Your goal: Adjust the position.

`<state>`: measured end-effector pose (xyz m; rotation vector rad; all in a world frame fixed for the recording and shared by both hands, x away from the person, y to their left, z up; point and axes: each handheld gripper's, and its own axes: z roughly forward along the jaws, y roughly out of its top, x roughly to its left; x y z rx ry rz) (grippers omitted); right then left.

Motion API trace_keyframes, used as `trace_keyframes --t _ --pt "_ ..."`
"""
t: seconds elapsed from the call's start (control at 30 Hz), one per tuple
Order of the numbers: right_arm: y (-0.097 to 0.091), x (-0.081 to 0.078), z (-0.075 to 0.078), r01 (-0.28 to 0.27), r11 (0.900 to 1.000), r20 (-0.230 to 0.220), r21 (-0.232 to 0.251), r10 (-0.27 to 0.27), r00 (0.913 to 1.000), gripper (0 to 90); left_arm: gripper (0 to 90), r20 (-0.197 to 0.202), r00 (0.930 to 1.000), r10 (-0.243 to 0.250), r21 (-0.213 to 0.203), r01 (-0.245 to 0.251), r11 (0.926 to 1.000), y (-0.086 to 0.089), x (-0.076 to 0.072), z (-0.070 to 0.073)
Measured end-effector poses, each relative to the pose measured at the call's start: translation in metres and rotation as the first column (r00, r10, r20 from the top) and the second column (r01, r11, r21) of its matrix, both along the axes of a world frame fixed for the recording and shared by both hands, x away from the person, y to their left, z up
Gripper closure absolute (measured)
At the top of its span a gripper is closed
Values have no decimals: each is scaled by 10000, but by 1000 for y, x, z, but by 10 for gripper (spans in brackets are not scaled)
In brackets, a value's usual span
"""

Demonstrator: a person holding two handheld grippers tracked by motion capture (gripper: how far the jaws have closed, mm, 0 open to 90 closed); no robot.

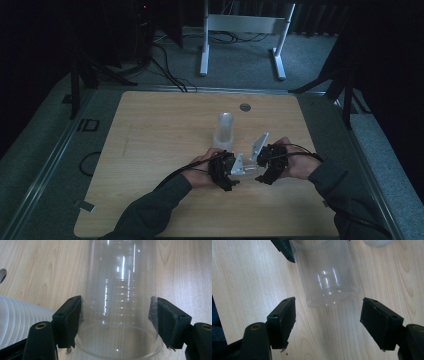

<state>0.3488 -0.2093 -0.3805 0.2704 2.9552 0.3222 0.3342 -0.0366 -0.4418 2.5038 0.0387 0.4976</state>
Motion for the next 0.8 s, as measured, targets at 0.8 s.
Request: trace_keyframes --t 0.8 --pt "6 2 -10 -146 9998 -141 126 148 9998 368 275 177 9995 -243 -236 247 9994 -1 -3 3"
